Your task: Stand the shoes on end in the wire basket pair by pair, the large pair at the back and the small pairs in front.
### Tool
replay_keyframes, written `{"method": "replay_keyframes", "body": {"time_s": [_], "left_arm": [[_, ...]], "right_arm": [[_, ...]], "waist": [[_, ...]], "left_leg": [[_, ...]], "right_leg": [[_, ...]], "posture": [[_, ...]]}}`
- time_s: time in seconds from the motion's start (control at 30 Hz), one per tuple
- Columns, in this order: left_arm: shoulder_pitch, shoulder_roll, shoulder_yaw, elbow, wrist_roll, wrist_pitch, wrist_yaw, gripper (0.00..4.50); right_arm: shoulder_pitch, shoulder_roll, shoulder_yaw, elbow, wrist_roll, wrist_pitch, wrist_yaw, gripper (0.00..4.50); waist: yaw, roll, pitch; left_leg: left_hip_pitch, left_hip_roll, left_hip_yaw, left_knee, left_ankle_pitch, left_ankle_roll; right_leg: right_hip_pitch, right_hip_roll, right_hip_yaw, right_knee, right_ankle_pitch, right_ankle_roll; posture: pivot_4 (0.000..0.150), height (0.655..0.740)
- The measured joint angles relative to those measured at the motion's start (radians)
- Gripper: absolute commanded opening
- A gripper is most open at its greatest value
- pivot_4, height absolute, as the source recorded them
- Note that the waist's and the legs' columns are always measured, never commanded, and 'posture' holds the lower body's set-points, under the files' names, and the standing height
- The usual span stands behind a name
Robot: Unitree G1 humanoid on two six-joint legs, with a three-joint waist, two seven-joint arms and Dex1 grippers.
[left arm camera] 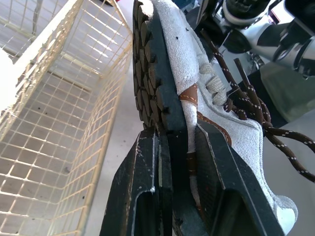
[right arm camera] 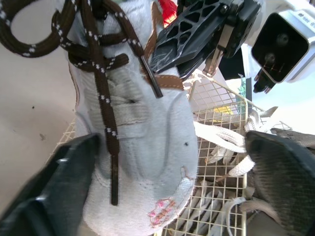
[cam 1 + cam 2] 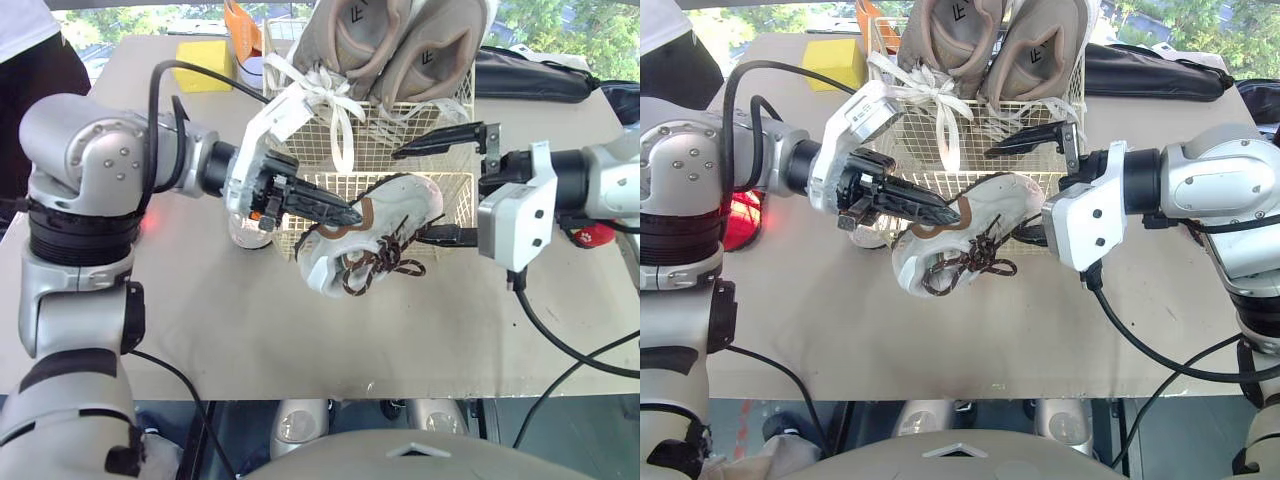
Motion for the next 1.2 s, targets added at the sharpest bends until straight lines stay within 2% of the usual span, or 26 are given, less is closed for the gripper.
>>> {"method": "replay_keyframes", "body": {"time_s": [0.27, 0.37, 0.4, 0.5, 0.63, 0.67, 0.83, 0.97, 1.07, 1.13, 1.2], "left_arm": [[-0.002, -0.002, 0.016, -0.028, -0.007, 0.018, 0.018, 0.40], [-0.009, -0.002, 0.013, -0.028, -0.007, 0.018, 0.015, 0.40], [-0.017, -0.004, 0.013, -0.028, -0.007, 0.020, 0.015, 0.40], [-0.025, -0.011, 0.010, -0.025, -0.006, 0.034, 0.019, 0.40], [-0.025, -0.011, 0.018, -0.017, -0.006, 0.048, 0.025, 0.40], [-0.025, -0.023, 0.030, -0.009, -0.006, 0.048, 0.033, 0.90], [-0.063, -0.035, 0.170, 0.082, -0.044, 0.020, 0.030, 3.20], [-0.028, -0.005, 0.324, 0.100, -0.043, -0.047, 0.086, 3.20], [-0.001, -0.003, 0.359, 0.091, -0.044, -0.063, 0.104, 3.20], [0.157, -0.039, 0.507, -0.070, -0.064, -0.136, 0.193, 3.20], [0.248, -0.093, 0.545, -0.193, -0.091, -0.161, 0.268, 3.20]], "right_arm": [[0.002, 0.009, 0.000, -0.005, 0.012, 0.001, 0.010, 4.50], [0.002, 0.011, 0.005, -0.005, 0.015, 0.000, 0.015, 3.79], [0.004, 0.011, 0.009, -0.005, 0.017, 0.000, 0.020, 3.42], [0.014, 0.014, 0.010, -0.007, 0.025, 0.006, 0.023, 1.87], [0.066, 0.013, 0.007, -0.042, 0.029, 0.028, 0.014, 0.30], [0.076, 0.014, -0.002, -0.049, 0.033, 0.046, 0.003, 0.01], [0.176, 0.031, -0.043, -0.116, 0.100, 0.193, -0.074, 0.00], [0.257, 0.105, -0.136, -0.189, 0.217, 0.409, -0.238, 0.00], [0.262, 0.135, -0.174, -0.205, 0.263, 0.483, -0.314, 0.00], [0.275, 0.240, -0.226, -0.261, 0.390, 0.666, -0.498, 0.00], [0.262, 0.279, -0.253, -0.287, 0.445, 0.733, -0.591, 0.00]], "waist": [[0.000, 0.000, 0.000], [0.000, 0.000, 0.000], [0.000, 0.000, 0.000], [0.000, 0.000, 0.000], [0.000, 0.000, 0.000], [0.000, 0.000, 0.000], [-0.001, -0.001, 0.000], [-0.004, -0.001, 0.000], [-0.002, -0.001, 0.000], [0.000, 0.000, -0.001], [0.002, -0.001, -0.001]], "left_leg": [[0.000, 0.000, 0.000, 0.000, 0.000, 0.000], [0.000, 0.000, 0.000, 0.000, 0.000, 0.000], [0.000, 0.000, 0.000, 0.000, 0.000, 0.000], [0.000, 0.000, 0.000, 0.000, 0.000, 0.000], [0.000, 0.000, 0.000, 0.000, 0.000, 0.000], [0.000, 0.000, 0.000, 0.000, 0.000, 0.000], [0.000, 0.000, -0.001, 0.001, 0.000, 0.000], [0.001, 0.000, -0.001, 0.000, 0.000, 0.000], [0.001, 0.000, -0.001, 0.000, 0.000, 0.000], [0.001, 0.000, -0.002, 0.000, 0.000, 0.000], [0.001, -0.001, -0.003, 0.000, 0.000, 0.000]], "right_leg": [[0.000, 0.000, 0.000, 0.000, 0.000, 0.000], [0.000, 0.000, 0.000, 0.000, 0.000, 0.000], [0.000, 0.000, 0.000, 0.000, 0.000, 0.000], [0.000, 0.000, 0.000, 0.000, 0.000, 0.000], [0.000, 0.000, 0.000, 0.000, 0.000, 0.000], [0.000, 0.000, 0.000, 0.001, 0.000, 0.000], [0.000, 0.000, -0.001, 0.001, 0.000, 0.000], [0.000, -0.001, -0.001, 0.002, 0.000, 0.000], [0.000, -0.001, -0.001, 0.003, 0.000, 0.000], [0.001, -0.002, -0.001, 0.003, 0.000, 0.000], [0.002, -0.003, -0.002, 0.003, 0.000, -0.001]], "posture": [[0.150, 0.7400], [0.150, 0.7400], [0.150, 0.7400], [0.150, 0.7400], [0.150, 0.7400], [0.150, 0.7400], [0.150, 0.7400], [0.150, 0.7400], [0.150, 0.7400], [0.150, 0.7400], [0.150, 0.7400]]}}
